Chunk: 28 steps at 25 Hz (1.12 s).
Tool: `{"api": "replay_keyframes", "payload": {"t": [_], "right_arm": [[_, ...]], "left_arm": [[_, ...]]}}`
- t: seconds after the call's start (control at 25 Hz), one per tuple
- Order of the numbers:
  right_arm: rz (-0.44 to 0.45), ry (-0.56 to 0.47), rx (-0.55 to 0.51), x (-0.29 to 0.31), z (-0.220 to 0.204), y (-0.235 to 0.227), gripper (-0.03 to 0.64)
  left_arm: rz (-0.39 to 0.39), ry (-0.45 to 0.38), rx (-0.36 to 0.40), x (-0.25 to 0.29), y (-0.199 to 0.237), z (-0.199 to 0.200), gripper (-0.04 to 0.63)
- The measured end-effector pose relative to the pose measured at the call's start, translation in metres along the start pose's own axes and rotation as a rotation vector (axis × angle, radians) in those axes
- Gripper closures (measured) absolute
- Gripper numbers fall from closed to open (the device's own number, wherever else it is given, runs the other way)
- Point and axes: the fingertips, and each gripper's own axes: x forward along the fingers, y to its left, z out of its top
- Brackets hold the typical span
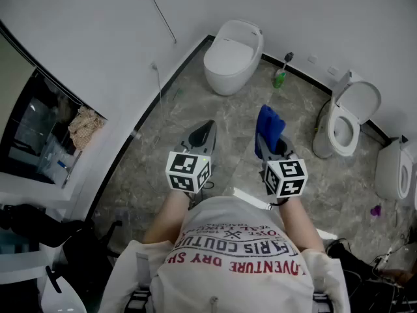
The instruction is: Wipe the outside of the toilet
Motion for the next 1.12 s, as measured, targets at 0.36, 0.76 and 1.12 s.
{"api": "replay_keyframes", "payload": {"t": [0.36,0.76,1.12], "right_arm": [[-0.006,0.011,0.004,0.006,-0.004,0.005,0.541],[-0.033,0.031,0.081,0.031,-0.014,0.017,0.541],[-0.041,0.04,0.107,0.083,-0.018,0.028,0.541]], "left_arm": [[-0.004,0.004,-0.008,0.0,0.009,-0.003,0.589],[-0.007,0.028,-0.025,-0.01,0.041,-0.017,0.588],[0.001,0.084,-0.039,0.003,0.089,-0.04,0.588]]}}
